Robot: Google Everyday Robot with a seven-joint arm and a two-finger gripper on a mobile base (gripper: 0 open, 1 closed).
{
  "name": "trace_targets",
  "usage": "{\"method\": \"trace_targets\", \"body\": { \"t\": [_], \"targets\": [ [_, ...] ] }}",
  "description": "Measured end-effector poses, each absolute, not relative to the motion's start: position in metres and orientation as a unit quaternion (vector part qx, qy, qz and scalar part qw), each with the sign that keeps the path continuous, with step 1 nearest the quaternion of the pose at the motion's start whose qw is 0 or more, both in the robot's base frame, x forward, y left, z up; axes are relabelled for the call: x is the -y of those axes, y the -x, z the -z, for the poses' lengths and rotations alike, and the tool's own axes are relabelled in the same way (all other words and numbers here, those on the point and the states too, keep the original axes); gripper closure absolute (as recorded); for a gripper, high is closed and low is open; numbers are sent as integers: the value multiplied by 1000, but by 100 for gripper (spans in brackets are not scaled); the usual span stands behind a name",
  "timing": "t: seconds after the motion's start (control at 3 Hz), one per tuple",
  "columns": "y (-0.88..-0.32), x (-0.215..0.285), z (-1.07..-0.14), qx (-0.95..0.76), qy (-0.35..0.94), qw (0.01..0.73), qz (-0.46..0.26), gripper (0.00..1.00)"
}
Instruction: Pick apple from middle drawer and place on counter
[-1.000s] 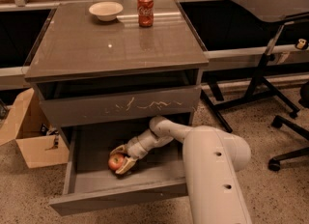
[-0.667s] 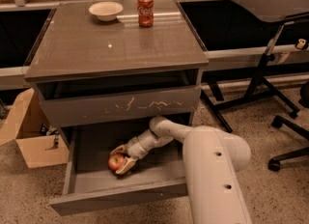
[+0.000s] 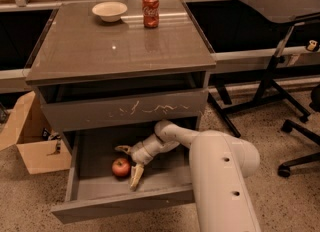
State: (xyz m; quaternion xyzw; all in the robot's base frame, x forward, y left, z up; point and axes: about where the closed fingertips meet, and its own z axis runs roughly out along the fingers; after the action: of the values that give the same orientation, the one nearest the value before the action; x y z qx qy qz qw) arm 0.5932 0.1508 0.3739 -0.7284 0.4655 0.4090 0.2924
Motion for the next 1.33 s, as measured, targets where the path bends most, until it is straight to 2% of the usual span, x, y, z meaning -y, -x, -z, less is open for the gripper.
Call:
{"method": "trace_targets", "body": {
  "t": [0.33, 1.33],
  "targets": [
    [-590, -151, -376, -465, 728, 296, -407, 0],
    [-560, -96, -431, -458, 706, 398, -365, 0]
  ]
}}
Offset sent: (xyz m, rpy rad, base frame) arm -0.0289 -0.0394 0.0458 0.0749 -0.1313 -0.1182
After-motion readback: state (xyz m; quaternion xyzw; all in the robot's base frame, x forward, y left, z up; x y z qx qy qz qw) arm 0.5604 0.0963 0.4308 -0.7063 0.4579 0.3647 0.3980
